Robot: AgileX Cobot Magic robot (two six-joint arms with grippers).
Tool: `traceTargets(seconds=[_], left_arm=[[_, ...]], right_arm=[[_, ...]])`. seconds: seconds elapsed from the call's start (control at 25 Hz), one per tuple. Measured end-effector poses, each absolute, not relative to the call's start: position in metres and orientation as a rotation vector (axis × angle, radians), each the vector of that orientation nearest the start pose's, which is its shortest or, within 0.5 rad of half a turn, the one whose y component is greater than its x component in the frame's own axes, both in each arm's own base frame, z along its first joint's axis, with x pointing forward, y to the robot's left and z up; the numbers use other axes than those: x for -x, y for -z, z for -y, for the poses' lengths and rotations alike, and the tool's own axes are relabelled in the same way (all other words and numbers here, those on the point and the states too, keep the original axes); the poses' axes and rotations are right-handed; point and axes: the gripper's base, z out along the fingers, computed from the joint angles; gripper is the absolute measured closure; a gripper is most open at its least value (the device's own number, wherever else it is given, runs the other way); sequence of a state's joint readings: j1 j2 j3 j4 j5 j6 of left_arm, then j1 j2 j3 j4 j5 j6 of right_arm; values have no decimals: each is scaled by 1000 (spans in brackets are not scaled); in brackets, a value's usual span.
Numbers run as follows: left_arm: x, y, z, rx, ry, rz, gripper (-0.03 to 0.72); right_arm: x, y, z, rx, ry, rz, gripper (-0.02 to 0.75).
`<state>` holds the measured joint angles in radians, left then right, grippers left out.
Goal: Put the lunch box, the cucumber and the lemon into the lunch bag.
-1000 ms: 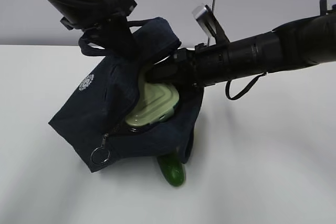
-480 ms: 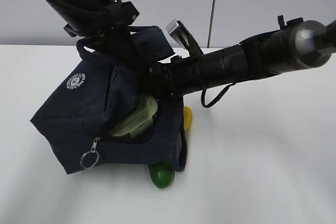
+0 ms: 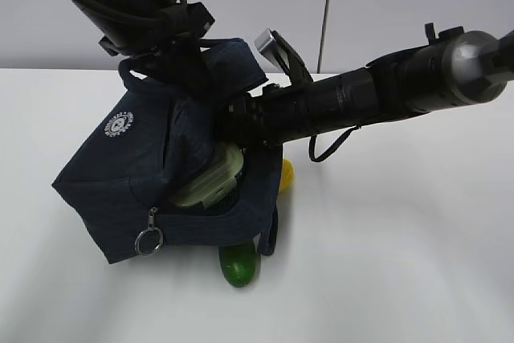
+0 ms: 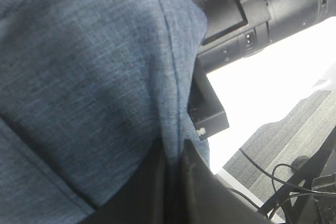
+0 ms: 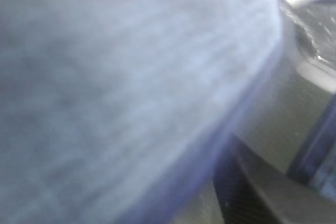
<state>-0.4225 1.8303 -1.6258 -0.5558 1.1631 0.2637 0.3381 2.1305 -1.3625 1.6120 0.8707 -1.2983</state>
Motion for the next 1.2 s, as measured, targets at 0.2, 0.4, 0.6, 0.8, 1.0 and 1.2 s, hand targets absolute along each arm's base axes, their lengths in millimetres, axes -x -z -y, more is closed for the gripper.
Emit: traceTargets(seconds=[0.2, 0.4, 0.6, 0.8, 1.0, 1.2], left_arm=[[-337, -304, 200, -739, 805, -2691, 690], [-338, -302, 199, -746, 783, -2697, 690], [-338, -302, 199, -741, 793, -2695, 690], [-342, -302, 192, -712, 788, -2698, 690], [-349, -302, 180, -660, 781, -2702, 690], [-354, -302, 169, -624, 764, -2707, 690]], right_arm=[[-391, -167, -211, 513, -1331, -2183, 332], [-391, -170, -213, 507, -1369, -2163, 302], [-389, -170, -213, 537, -1383, -2162, 294], [-387, -173, -206, 603, -1416, -2154, 294], [-390, -179, -188, 576, -1501, -2139, 293], [-395, -191, -163, 542, -1542, -2106, 294]])
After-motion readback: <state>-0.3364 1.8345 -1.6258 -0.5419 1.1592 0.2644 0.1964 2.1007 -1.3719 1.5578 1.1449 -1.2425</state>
